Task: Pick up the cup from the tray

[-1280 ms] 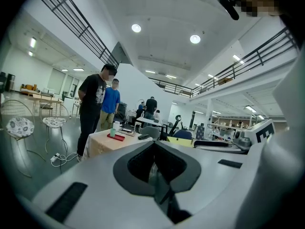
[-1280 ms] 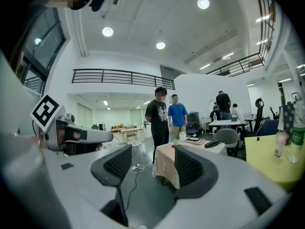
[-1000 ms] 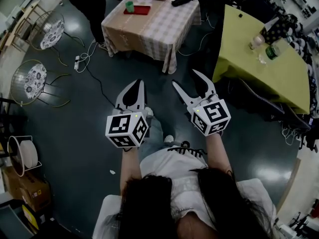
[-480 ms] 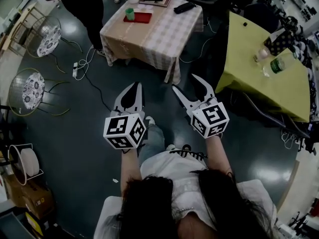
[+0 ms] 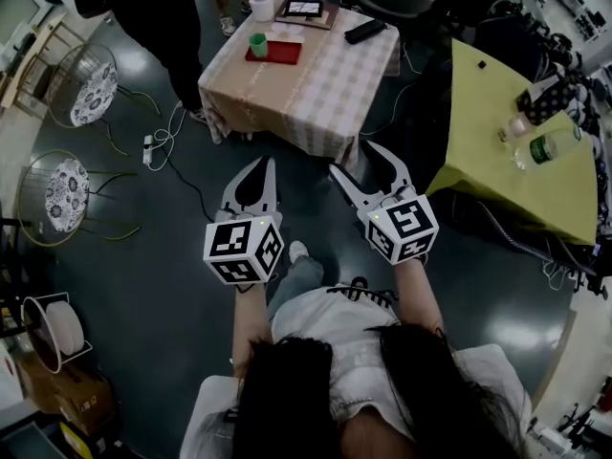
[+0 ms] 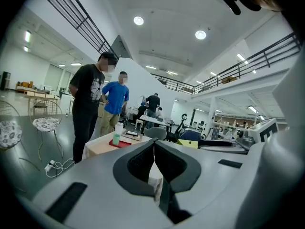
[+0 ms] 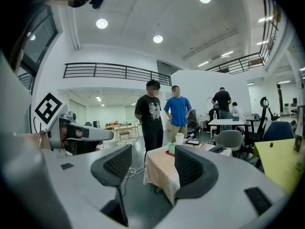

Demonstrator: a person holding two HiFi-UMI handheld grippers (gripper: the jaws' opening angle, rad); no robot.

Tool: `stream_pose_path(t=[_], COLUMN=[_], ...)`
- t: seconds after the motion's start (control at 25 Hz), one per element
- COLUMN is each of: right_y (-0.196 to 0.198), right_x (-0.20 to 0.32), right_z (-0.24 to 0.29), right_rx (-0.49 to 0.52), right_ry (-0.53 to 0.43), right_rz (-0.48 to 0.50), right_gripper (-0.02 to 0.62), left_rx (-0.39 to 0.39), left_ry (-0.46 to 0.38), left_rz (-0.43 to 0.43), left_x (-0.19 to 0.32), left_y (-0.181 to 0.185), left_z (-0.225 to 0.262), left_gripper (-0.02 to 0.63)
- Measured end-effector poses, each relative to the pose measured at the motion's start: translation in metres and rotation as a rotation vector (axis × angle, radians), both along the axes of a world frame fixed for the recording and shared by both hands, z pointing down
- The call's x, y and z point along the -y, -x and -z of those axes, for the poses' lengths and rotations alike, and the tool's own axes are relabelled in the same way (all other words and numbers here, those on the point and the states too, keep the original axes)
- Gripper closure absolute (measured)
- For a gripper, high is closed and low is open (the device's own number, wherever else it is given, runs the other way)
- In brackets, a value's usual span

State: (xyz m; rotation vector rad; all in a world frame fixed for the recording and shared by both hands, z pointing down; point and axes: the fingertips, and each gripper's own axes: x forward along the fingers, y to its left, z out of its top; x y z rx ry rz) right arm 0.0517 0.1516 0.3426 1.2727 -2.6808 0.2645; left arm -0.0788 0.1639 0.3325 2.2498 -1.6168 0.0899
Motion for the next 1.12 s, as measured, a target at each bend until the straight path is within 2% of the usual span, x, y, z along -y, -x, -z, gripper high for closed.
stream_pose_path(t=[0.24, 0.52, 0.84, 1.12], right_y=[0.017, 0.038, 0.053, 0.061], right_x=[0.030, 0.053, 0.073, 0.097], right_z=[0.000, 0.000, -0.003, -0.013], right_rx=[-0.011, -0.019, -0.028, -0.032], right_ry=[-0.004, 0.001, 0.005, 0.012], right_rz=[-0.021, -0.048, -0.062, -0.025], right_gripper=[0.328, 0.322, 0.319, 0.319], left_rx=[-0.002, 0.012, 0.011, 0.016], left_ry=[-0.006, 0.005, 0.016, 0.022], left_rz=[-0.004, -0.047, -0.032, -0.014], left_x=[0.032, 0.056, 0.077, 0.100], left_y=[0.021, 0.044, 0.064, 0.069], left_z=[0.001, 0.000, -0.006, -0.011], left_gripper=[0.597, 0.597, 0.597, 0.597])
